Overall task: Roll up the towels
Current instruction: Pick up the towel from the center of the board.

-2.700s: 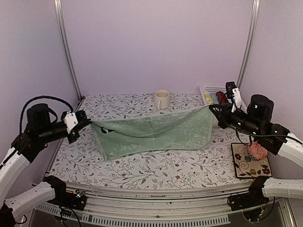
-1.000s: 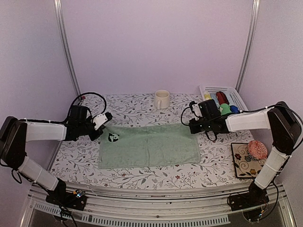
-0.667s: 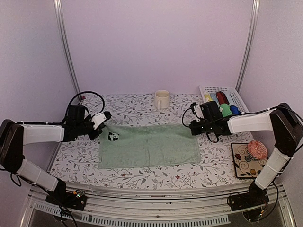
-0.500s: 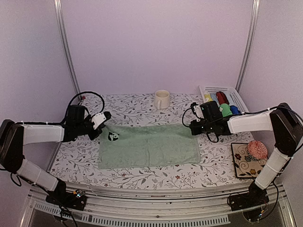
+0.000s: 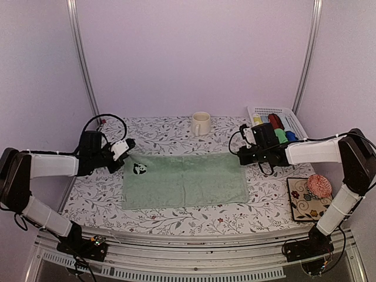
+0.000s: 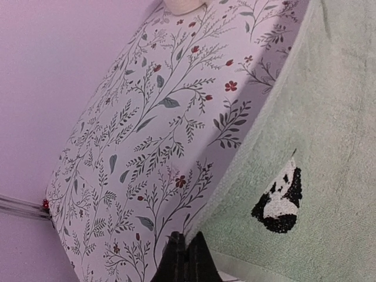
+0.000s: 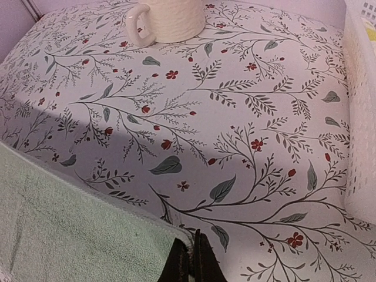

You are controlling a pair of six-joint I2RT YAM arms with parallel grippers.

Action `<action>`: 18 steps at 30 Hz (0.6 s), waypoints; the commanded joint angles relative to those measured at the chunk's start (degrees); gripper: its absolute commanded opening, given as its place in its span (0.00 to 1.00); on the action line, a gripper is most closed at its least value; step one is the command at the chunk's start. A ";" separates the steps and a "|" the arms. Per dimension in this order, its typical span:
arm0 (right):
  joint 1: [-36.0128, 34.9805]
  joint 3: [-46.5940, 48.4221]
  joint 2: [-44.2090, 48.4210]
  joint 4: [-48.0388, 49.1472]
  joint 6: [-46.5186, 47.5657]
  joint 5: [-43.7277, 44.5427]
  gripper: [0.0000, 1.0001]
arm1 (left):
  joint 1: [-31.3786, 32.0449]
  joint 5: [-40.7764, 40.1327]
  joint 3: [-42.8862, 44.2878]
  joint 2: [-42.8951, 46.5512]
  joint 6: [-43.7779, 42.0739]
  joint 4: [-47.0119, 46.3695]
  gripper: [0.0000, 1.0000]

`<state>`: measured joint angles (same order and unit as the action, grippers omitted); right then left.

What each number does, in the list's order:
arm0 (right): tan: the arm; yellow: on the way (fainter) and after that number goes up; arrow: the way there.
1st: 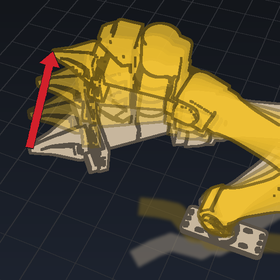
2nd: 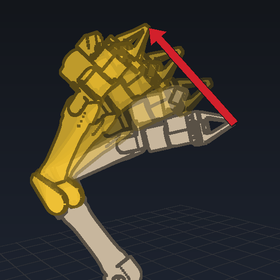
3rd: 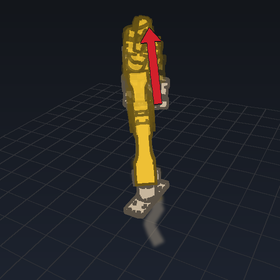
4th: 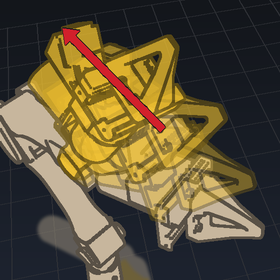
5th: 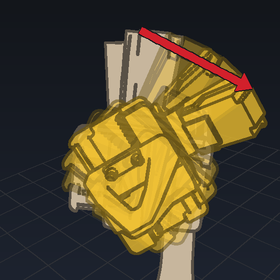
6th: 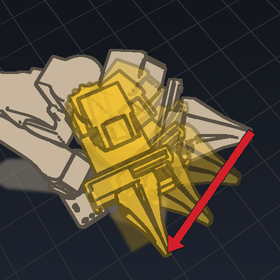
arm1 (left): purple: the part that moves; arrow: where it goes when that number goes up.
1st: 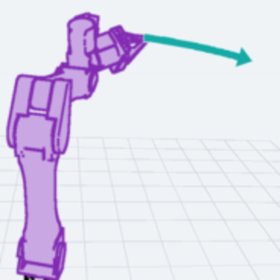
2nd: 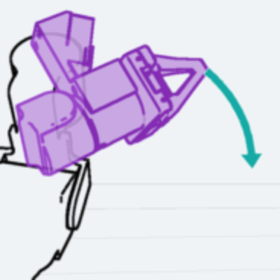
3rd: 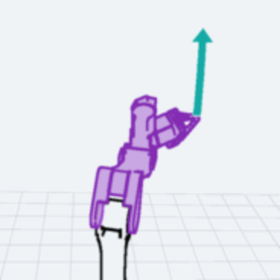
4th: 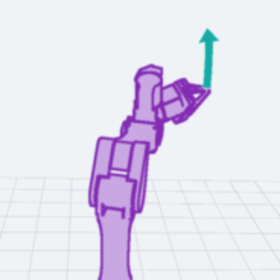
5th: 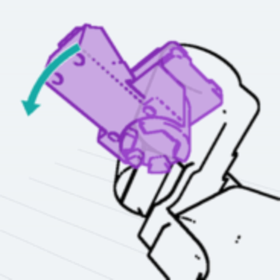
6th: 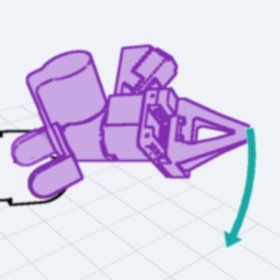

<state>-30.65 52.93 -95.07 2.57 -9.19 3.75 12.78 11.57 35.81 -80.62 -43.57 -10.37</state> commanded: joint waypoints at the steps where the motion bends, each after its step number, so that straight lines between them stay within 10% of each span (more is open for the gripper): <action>1: 0.40 -1.38 3.14 0.00 -0.14 -3.68 0.02 | -0.70 4.60 -3.07 2.16 -3.44 -0.08 0.00; 18: -1.23 -8.78 7.89 1.31 -2.10 -13.52 0.02 | -0.84 12.49 -12.72 14.15 -7.88 4.79 0.00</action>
<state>-31.20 45.60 -89.27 3.03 -10.28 -9.02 12.43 20.69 25.87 -68.82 -49.15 -6.61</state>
